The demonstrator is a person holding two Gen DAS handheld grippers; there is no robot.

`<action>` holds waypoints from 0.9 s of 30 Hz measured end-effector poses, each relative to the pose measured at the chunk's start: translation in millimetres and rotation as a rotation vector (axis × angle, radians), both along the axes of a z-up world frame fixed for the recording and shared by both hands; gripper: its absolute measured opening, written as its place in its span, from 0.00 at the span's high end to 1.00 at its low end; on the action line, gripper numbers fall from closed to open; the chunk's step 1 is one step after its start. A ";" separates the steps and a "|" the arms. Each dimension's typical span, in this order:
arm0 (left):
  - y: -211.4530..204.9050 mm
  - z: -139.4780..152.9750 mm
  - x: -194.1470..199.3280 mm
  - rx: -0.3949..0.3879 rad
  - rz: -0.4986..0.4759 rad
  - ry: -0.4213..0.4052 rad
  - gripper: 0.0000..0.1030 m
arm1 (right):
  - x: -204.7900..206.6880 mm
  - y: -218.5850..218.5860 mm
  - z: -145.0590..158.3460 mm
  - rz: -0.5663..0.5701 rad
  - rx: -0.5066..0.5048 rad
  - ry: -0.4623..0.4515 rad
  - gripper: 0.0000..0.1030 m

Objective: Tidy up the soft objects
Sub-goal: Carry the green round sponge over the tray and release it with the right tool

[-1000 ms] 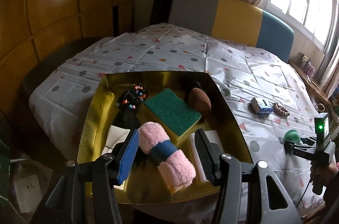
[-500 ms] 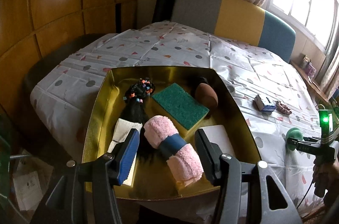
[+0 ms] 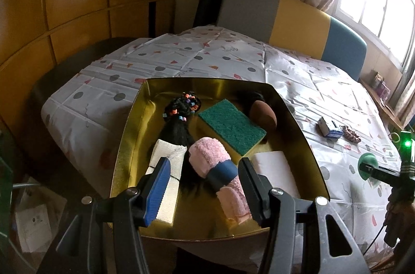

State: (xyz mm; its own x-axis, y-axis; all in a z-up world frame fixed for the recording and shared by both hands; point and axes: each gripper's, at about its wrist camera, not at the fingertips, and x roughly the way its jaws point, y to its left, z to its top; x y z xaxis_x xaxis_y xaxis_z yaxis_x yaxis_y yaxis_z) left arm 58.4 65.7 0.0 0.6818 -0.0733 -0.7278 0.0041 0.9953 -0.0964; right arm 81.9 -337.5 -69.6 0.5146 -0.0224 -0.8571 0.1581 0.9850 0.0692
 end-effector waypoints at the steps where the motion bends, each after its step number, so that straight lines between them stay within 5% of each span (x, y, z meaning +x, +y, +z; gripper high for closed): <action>1: 0.2 0.5 -0.6 -0.001 0.000 -0.003 0.47 | -0.8 4.6 3.3 0.007 0.016 -0.014 0.52; 27: 10.6 3.3 -6.0 0.014 0.039 -0.013 0.47 | 15.6 220.5 53.7 0.524 0.202 -0.104 0.52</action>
State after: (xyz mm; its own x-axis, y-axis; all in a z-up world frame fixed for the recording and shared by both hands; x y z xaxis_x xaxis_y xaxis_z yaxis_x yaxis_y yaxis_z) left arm 52.4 76.4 3.3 0.6932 -0.0368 -0.7198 -0.0332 0.9960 -0.0829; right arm 97.5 -117.0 -15.9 0.4951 0.4177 -0.7619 -0.3658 0.8956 0.2533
